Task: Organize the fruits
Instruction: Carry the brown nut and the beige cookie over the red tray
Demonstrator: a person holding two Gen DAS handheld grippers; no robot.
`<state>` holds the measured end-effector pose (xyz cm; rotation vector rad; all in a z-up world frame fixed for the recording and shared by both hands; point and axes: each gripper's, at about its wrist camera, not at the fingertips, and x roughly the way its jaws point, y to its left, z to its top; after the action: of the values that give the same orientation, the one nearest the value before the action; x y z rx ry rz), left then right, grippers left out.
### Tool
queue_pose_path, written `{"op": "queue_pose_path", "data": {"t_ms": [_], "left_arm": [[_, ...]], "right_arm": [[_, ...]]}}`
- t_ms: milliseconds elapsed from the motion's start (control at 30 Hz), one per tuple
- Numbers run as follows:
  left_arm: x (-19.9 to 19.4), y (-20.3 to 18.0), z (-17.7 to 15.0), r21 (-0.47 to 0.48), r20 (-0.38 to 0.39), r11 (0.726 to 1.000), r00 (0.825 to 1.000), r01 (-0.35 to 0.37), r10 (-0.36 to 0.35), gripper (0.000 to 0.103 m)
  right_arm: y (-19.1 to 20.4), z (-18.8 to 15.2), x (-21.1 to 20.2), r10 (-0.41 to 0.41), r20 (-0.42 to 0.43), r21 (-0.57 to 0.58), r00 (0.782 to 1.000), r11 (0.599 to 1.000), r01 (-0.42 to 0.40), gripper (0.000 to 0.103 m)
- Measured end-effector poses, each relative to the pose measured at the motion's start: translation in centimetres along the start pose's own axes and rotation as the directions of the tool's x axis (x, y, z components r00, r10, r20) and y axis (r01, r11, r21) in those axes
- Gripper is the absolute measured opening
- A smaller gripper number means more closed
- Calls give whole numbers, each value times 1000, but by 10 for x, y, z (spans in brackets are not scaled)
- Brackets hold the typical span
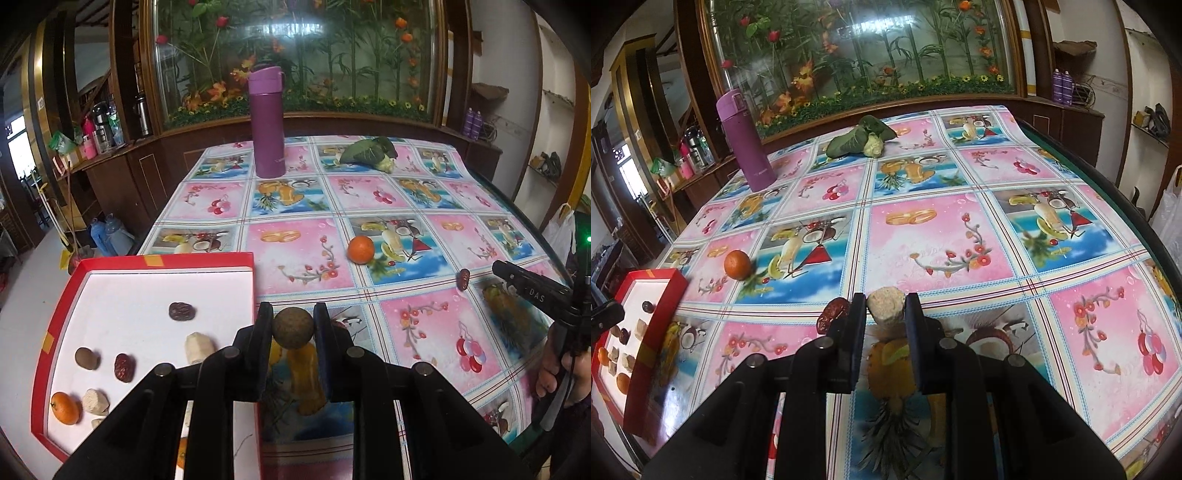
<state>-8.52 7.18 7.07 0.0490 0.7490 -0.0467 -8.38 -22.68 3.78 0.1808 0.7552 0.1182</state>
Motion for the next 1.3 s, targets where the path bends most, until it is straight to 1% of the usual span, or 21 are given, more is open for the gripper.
{"op": "queue_pose_path", "data": {"t_ms": [333, 633, 767, 900, 1000, 1100, 1200, 1300], "left_arm": [[-12, 13, -11, -36, 9, 999, 1000, 0, 1, 21], [-18, 20, -16, -53, 19, 999, 1000, -2, 3, 21], [-20, 27, -19, -69, 19, 998, 1000, -1, 2, 21], [-23, 41, -24, -97, 21, 995, 1000, -9, 12, 21], [-26, 60, -28, -132, 24, 991, 999, -35, 39, 21], [-32, 86, -31, -180, 26, 981, 997, -69, 75, 21], [-38, 111, -36, -220, 27, 968, 991, -121, 130, 21], [-41, 135, -41, -255, 18, 953, 985, -164, 174, 21]], "right_arm": [[-8, -1, 3, -20, -7, 49, 1000, 999, 21, 23], [-9, -1, 0, -45, 17, 62, 999, 997, 44, 23], [-7, -2, -1, -44, 19, 73, 999, 996, 43, 23], [0, -3, 0, -21, 14, 80, 1000, 997, 20, 23], [10, -4, -2, 2, 25, 82, 1000, 997, -4, 23], [27, -7, 1, 44, 13, 74, 999, 996, -44, 23], [46, -10, 3, 71, 7, 40, 997, 997, -71, 23], [68, -12, 6, 123, -6, 28, 992, 992, -123, 23]]}}
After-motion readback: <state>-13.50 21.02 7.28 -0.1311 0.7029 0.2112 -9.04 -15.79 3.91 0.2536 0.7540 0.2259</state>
